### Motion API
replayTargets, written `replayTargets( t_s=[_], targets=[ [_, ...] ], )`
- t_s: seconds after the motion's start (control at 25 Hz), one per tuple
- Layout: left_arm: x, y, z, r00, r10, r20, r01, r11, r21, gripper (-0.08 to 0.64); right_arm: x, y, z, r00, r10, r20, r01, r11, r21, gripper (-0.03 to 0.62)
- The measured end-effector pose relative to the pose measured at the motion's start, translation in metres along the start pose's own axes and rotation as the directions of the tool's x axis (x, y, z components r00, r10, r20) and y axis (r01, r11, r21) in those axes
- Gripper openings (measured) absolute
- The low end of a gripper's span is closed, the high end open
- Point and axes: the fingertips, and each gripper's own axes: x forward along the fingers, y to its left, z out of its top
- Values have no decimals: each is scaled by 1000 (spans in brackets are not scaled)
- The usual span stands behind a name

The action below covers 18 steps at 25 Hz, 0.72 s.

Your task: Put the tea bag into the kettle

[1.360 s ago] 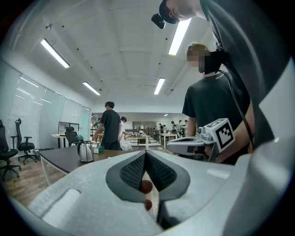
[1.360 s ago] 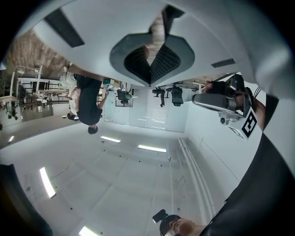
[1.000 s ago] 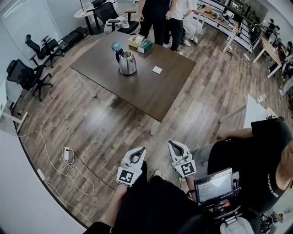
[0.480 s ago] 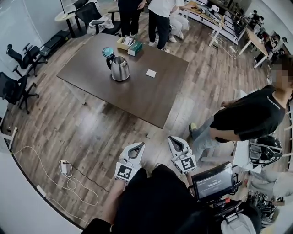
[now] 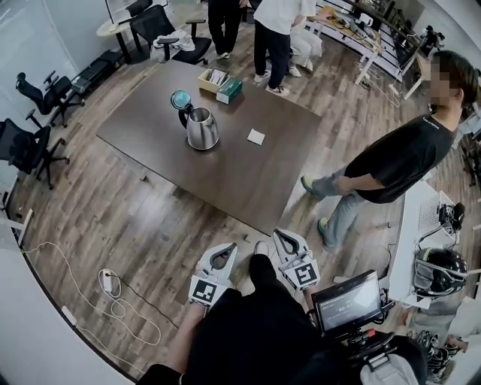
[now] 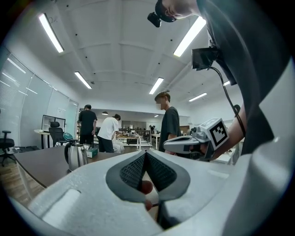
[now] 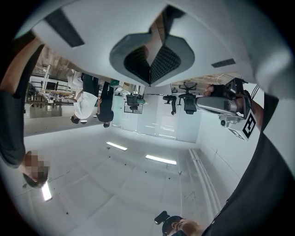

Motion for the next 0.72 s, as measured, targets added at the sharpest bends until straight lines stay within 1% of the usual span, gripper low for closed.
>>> replayTargets(
  t_s=[0.12,0.28,0.36,0.44,0.48,0.56,0.64,0.72],
  targets=[
    [36,16,2,1000,29,-12,-29,1000,2,0,22,-31,-7,999,42,6,-42,999,-5,6],
    [83,34,11,995,100,-23,-100,995,1,0,50,-78,-11,995,99,15,-99,995,5,6],
    [104,44,13,990,139,-30,-139,990,-7,0,65,-102,-8,992,123,2,-123,992,-2,6],
    [120,53,15,986,162,-25,-162,987,4,0,79,-120,-12,986,164,5,-164,986,-21,6],
    [127,57,15,985,170,-24,-169,986,5,0,86,-126,-15,982,187,8,-187,982,-33,6],
    [140,64,11,984,177,-28,-177,984,-18,0,99,-134,-19,976,217,2,-217,975,-53,6],
    [151,69,6,985,170,-34,-171,984,-45,0,109,-141,-22,974,227,-15,-227,972,-60,6],
    [163,78,6,988,154,-22,-155,986,-60,0,122,-146,-25,973,225,-42,-227,972,-64,6]
  ],
)
